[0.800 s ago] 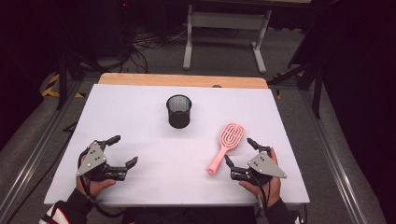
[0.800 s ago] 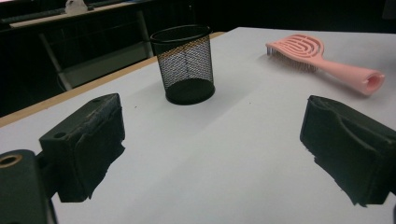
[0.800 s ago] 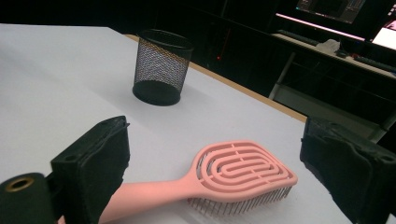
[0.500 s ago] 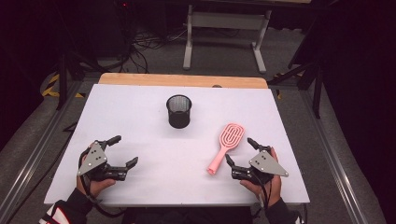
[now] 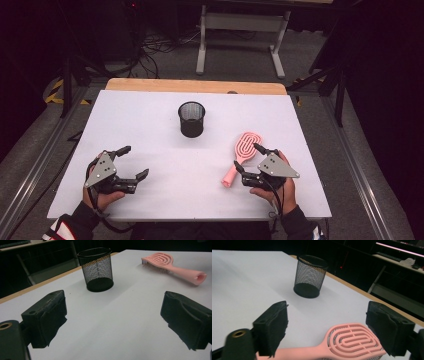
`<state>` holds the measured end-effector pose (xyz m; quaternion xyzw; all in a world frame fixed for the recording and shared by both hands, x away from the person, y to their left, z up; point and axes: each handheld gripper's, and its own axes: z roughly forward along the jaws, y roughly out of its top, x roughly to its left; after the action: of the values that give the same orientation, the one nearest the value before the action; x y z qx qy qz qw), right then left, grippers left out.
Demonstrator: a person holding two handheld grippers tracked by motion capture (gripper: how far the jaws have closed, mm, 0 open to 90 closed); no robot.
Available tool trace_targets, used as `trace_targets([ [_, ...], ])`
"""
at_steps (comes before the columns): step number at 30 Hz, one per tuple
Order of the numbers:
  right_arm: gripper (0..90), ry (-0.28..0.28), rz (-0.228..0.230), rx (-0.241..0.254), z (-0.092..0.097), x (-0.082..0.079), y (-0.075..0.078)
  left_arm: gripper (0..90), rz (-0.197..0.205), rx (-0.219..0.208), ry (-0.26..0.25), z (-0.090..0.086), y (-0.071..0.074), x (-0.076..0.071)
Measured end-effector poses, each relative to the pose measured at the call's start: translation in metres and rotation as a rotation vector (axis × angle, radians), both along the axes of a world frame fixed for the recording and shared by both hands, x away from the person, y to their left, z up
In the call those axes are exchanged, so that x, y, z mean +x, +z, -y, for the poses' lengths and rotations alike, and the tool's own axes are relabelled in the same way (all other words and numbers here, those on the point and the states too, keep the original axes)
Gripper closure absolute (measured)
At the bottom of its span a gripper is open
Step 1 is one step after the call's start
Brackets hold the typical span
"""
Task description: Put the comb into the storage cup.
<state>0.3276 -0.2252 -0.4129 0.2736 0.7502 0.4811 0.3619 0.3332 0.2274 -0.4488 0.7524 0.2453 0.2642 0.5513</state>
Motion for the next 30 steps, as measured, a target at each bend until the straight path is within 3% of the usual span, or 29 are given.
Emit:
trace_targets([
  [4, 24.9, 0.022, -0.031, -0.004, -0.005, 0.007, 0.0, 7.9, 0.001, 0.019, -0.016, 0.003, -0.001, -0.001],
  [7, 38.9, 0.029, -0.063, -0.032, -0.014, 0.013, 0.0, 8.0, -0.004, 0.014, -0.02, 0.003, -0.002, -0.002],
  [10, 53.2, 0.032, -0.103, -0.015, -0.02, 0.019, -0.002, 8.0, -0.004, 0.009, -0.021, 0.002, -0.002, -0.002],
  [12, 60.3, 0.045, -0.136, -0.015, -0.024, 0.025, -0.006, 8.1, -0.004, 0.006, -0.018, 0.001, -0.001, -0.002],
  [17, 78.2, 0.078, -0.203, -0.075, -0.034, 0.033, -0.013, 8.4, -0.008, 0.005, -0.015, 0.002, -0.002, 0.001],
  [19, 82.9, 0.091, -0.232, -0.073, -0.036, 0.036, -0.015, 8.4, -0.013, 0.01, -0.018, 0.003, -0.003, 0.001],
  [30, 87.9, 0.129, -0.302, -0.134, -0.044, 0.04, -0.029, 8.4, -0.025, 0.013, -0.033, 0.004, -0.005, 0.002],
])
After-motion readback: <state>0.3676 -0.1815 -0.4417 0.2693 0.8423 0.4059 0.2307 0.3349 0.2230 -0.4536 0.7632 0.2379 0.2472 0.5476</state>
